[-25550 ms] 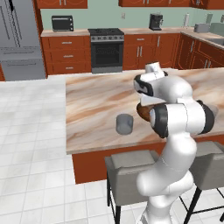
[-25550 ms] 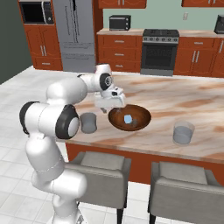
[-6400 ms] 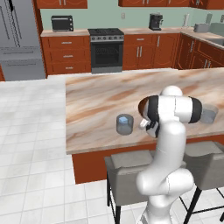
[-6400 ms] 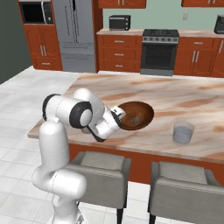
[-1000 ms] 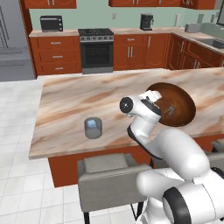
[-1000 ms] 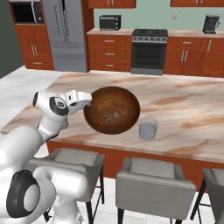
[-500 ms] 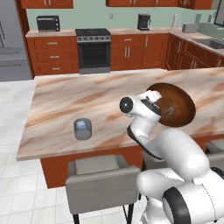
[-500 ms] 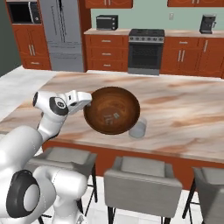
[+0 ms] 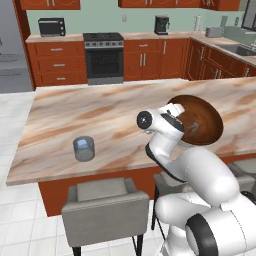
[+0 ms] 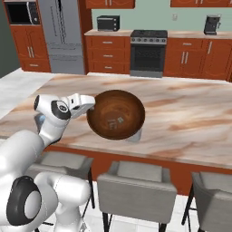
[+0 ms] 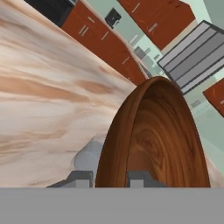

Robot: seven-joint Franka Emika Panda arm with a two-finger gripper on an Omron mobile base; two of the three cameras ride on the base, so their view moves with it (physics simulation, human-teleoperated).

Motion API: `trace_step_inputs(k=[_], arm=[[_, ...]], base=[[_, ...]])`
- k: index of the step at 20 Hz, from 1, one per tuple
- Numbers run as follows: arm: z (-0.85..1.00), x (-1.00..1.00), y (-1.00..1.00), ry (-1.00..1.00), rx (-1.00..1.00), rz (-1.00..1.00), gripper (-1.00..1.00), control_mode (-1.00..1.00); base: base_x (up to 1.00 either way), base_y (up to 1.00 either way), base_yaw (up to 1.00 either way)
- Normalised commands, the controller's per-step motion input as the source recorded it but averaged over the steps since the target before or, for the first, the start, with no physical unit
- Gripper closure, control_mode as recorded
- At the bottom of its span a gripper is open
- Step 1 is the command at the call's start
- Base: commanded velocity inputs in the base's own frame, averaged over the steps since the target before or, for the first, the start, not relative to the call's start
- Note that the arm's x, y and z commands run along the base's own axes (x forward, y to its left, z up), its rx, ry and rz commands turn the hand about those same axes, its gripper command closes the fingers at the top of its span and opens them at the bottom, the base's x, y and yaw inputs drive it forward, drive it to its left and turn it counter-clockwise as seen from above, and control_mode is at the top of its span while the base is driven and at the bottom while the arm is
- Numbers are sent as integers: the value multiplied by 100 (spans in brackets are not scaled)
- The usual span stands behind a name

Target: There are four ice cubes in the ice bowl. Place two ice cubes in each glass of water.

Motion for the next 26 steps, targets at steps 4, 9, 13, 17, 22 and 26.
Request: trace_step_inputs(k=[4,9,13,17,22,26], arm=[[0,0,0,0,0,0,100,100],[0,7,-2,0,0,2,100,-100],[0,30,0,2,0,3,100,-100],[-4,45,0,0,0,1,100,-100],[0,34,29,0,0,-9,100,-100],[-1,36,39,0,0,-11,100,-100]], base=[[0,-28,0],[0,0,0],[0,0,0],[0,0,0],[0,0,0],[0,0,0]])
